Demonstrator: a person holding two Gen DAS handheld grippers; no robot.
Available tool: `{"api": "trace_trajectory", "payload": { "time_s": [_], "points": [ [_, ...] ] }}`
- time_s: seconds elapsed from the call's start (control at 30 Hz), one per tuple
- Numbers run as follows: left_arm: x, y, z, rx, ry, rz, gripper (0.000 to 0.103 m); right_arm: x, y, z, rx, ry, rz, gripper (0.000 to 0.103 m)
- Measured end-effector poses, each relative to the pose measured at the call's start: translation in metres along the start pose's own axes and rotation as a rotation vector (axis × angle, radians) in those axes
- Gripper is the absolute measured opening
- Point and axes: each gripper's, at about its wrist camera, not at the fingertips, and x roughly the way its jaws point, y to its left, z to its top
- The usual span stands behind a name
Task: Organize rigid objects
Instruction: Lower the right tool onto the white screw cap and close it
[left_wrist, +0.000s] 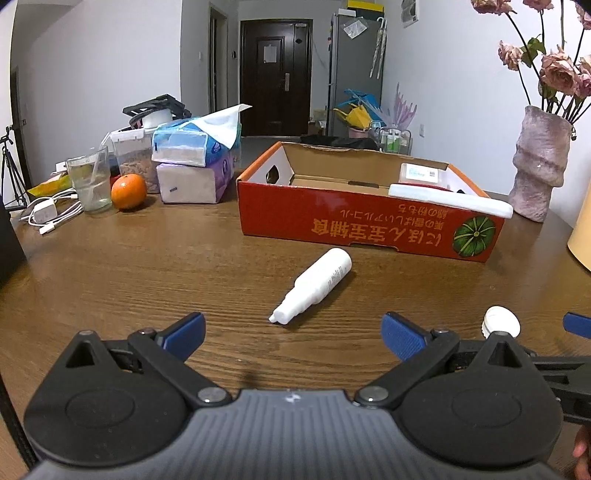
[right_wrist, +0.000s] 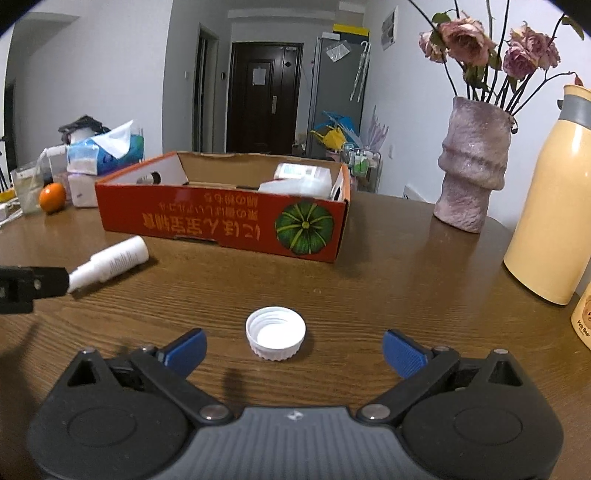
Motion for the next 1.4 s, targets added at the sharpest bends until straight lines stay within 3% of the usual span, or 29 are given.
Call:
{"api": "trace_trajectory", "payload": {
  "time_s": [0.2, 0.37, 0.4, 0.5, 1.4],
  "points": [
    [0.004, 0.0, -0.001, 0.001, 0.011, -0.005, 0.103, 0.017, -0.002, 0.002, 0.018, 0.023, -0.006, 0.091],
    [0.005, 0.0, -0.001, 0.003, 0.012, -0.008, 0.103, 0.027, -0.009, 0.003, 0.066, 0.053, 0.009, 0.063],
    [0.005, -0.001, -0.001, 0.005, 0.014, -0.008, 0.103, 0.028, -0.009, 0.003, 0.07, 0.062, 0.016, 0.051],
    [0.007, -0.002, -0.002, 0.007, 0.016, -0.008, 0.103, 0.027, -0.008, 0.003, 0.067, 0.056, 0.025, 0.039],
    [0.061, -0.001, 0.017, 0.081, 0.027, -0.05, 0.103, 0.016, -0.018, 0.005, 0.129, -0.041, -0.007, 0.038]
  ]
}}
